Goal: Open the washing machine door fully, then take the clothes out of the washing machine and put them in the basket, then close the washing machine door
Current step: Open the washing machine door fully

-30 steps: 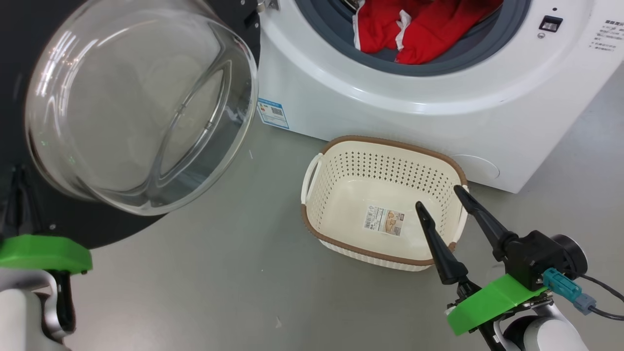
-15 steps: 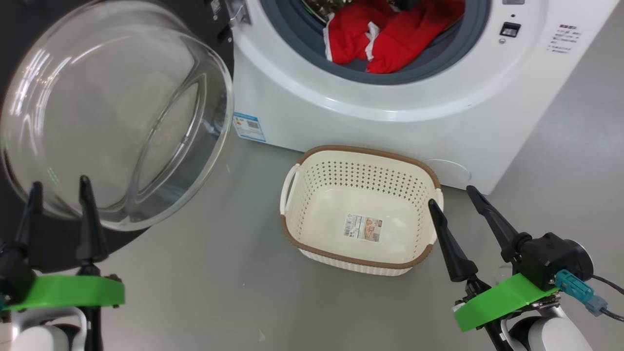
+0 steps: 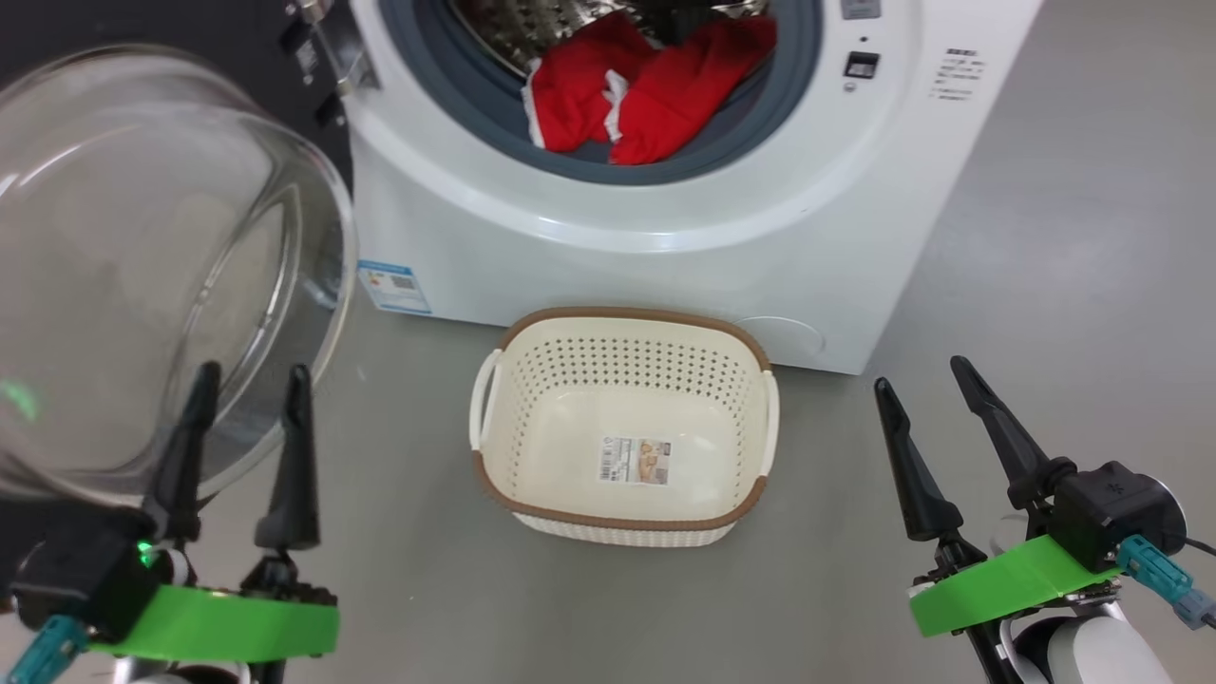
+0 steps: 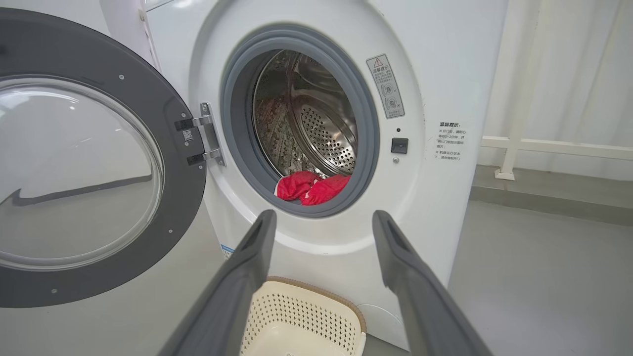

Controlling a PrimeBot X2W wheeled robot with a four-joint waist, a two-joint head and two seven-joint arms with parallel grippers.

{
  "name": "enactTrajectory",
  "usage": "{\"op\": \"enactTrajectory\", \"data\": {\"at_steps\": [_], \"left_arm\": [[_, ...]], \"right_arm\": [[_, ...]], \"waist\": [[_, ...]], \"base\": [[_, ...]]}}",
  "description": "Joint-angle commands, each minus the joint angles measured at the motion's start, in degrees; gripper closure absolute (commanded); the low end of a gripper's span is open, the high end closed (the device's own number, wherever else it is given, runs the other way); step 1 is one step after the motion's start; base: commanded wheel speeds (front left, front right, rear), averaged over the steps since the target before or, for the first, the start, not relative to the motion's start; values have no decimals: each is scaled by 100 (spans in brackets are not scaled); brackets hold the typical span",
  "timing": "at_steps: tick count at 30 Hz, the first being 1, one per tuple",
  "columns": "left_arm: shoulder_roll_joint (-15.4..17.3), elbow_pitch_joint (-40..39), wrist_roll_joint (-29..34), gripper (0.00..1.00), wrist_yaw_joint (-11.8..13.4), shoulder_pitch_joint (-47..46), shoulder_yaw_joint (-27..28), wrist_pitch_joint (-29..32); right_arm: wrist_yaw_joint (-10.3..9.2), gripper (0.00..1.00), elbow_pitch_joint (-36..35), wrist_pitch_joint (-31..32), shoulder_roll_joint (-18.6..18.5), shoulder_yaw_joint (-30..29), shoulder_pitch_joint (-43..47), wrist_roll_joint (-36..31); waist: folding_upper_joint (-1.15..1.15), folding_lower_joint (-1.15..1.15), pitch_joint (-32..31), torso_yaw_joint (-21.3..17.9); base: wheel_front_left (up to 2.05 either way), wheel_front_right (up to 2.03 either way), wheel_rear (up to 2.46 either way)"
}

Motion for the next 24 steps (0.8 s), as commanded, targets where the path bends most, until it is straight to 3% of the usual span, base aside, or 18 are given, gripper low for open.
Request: {"op": "enactTrajectory", "data": {"at_steps": [1,10,24], "left_arm": [[97,-244,-99,0,-117,51,58,45],[-12,-191,-190,0,-147,255,-78,-58],[83,-21,135,0,-4,478,-223,-164]], "right_arm": [[36,0,-88,-138,15,92,-189,60],[36,0,9,-353,15,71,-129,24],[36,0,-12,-541,15,43,68,66]], "waist": [[0,0,-86,-367],[0,0,-159,-935],[0,0,-247,-1463]], "base": [[0,0,0],[0,0,0],[0,0,0]]}}
